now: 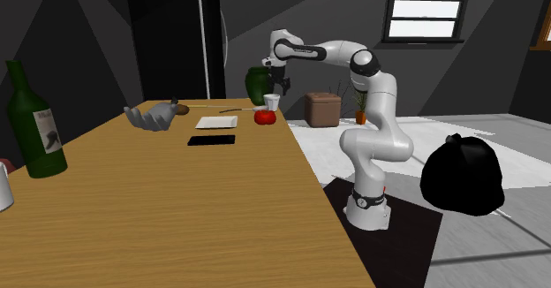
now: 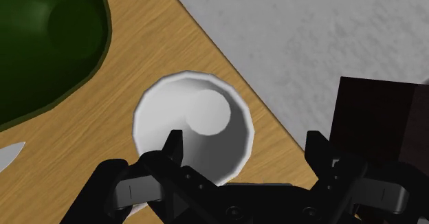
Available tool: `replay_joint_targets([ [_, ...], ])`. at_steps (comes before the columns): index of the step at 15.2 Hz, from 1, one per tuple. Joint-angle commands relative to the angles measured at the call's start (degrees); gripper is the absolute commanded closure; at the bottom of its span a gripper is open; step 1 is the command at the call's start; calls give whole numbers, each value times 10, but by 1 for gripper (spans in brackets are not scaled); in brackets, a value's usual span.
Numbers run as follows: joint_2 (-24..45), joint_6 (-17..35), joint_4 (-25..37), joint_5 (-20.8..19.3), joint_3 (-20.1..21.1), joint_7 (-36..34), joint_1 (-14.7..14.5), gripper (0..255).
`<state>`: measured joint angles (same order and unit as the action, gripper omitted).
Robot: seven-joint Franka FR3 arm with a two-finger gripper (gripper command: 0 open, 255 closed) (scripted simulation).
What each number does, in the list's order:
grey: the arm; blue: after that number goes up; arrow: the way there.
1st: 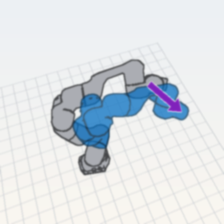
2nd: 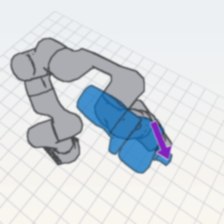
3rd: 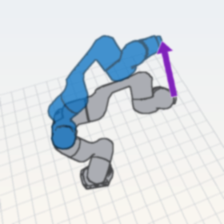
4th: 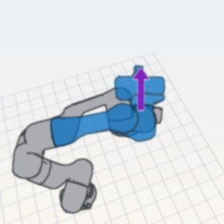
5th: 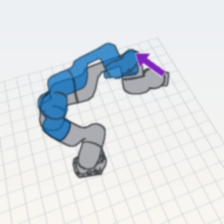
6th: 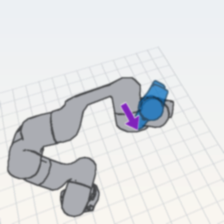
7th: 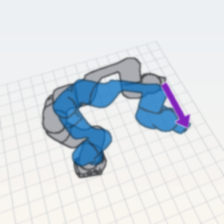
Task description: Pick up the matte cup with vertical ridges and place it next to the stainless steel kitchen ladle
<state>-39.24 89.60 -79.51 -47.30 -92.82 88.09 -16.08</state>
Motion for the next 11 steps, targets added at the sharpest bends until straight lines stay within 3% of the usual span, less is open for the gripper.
replay_joint_targets([
  [1,9,-23,26,7,3,7,-9,0],
  [3,18,-53,65,12,0,17,-29,0],
  [11,18,-52,65,12,0,17,-29,0],
])
